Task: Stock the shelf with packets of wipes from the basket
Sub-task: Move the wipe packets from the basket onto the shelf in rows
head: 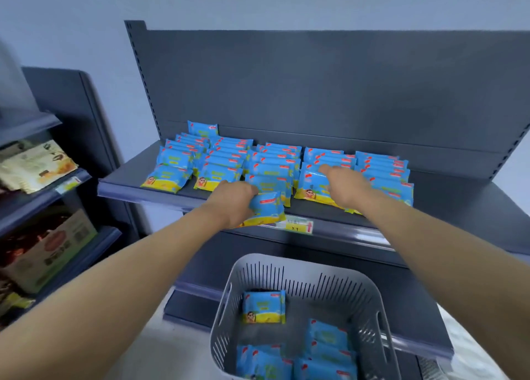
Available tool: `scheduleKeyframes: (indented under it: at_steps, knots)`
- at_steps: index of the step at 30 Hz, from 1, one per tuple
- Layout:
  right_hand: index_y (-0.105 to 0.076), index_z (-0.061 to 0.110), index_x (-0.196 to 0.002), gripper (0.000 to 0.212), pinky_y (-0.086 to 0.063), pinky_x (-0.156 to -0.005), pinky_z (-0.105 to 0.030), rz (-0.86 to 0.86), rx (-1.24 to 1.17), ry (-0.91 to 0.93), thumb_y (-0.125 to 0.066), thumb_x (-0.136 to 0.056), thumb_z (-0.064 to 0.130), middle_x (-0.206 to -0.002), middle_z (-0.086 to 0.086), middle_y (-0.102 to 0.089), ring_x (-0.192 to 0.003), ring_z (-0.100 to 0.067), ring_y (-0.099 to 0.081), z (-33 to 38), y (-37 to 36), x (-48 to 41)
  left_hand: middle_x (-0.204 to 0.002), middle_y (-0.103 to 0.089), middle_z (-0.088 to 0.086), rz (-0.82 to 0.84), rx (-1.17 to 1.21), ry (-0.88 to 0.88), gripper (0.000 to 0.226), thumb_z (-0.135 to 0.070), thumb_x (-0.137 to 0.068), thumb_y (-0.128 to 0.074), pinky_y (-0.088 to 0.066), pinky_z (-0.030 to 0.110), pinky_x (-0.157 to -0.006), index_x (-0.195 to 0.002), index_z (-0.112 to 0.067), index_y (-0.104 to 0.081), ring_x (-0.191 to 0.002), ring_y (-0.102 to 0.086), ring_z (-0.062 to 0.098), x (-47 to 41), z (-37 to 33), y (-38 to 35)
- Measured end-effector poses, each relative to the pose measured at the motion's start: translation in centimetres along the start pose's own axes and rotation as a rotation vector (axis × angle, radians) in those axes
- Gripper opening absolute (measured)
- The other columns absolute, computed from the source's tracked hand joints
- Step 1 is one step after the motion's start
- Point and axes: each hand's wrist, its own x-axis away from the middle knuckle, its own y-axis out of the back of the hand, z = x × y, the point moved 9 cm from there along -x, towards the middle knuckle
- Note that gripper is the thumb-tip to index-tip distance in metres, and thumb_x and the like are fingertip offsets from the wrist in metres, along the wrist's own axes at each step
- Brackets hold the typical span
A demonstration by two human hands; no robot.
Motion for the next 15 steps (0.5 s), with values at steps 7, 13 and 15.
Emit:
scheduleKeyframes:
  at_steps: [7, 13, 15]
  knots:
    - [-0.025, 0.031, -0.145, 0.061, -0.040, -0.093, -0.040, 0.142, 0.016, -0.117, -0.041, -0.091, 0.007, -0.133, -0.007, -0.053, -0.118, -0.030, -0.052, 0.3, -4.7, -4.5, -0.108, -0.061, 0.005, -0.034, 0.021, -0.074, 0.017, -0.022, -0.083, -0.056, -0.031, 0.030, -0.078, -0.099, -0.016, -0.055, -0.099, -0.056, 0.027, -3.9, 5.0, 0.8]
    - [-0.028, 0.020, -0.140, 0.062, -0.031, -0.103, -0.050, 0.114, 0.136, -0.253, -0.058, -0.087, 0.024, -0.136, -0.013, -0.041, -0.127, -0.034, -0.037, -0.9, -6.4, -6.9, -0.108, -0.062, 0.007, -0.011, 0.046, -0.122, 0.015, -0.022, -0.083, -0.058, -0.038, 0.033, -0.082, -0.096, -0.015, -0.056, -0.100, -0.056, 0.028, -6.9, 7.8, -0.2]
    - [-0.030, 0.019, -0.137, 0.060, -0.033, -0.101, -0.048, 0.073, 0.196, -0.301, -0.060, -0.086, 0.027, -0.134, -0.012, -0.040, -0.126, -0.034, -0.037, -1.4, -6.0, -7.5, -0.110, -0.061, 0.006, 0.001, 0.043, -0.140, 0.018, -0.023, -0.084, -0.058, -0.037, 0.033, -0.085, -0.100, -0.014, -0.056, -0.102, -0.055, 0.026, -7.7, 8.3, -0.8]
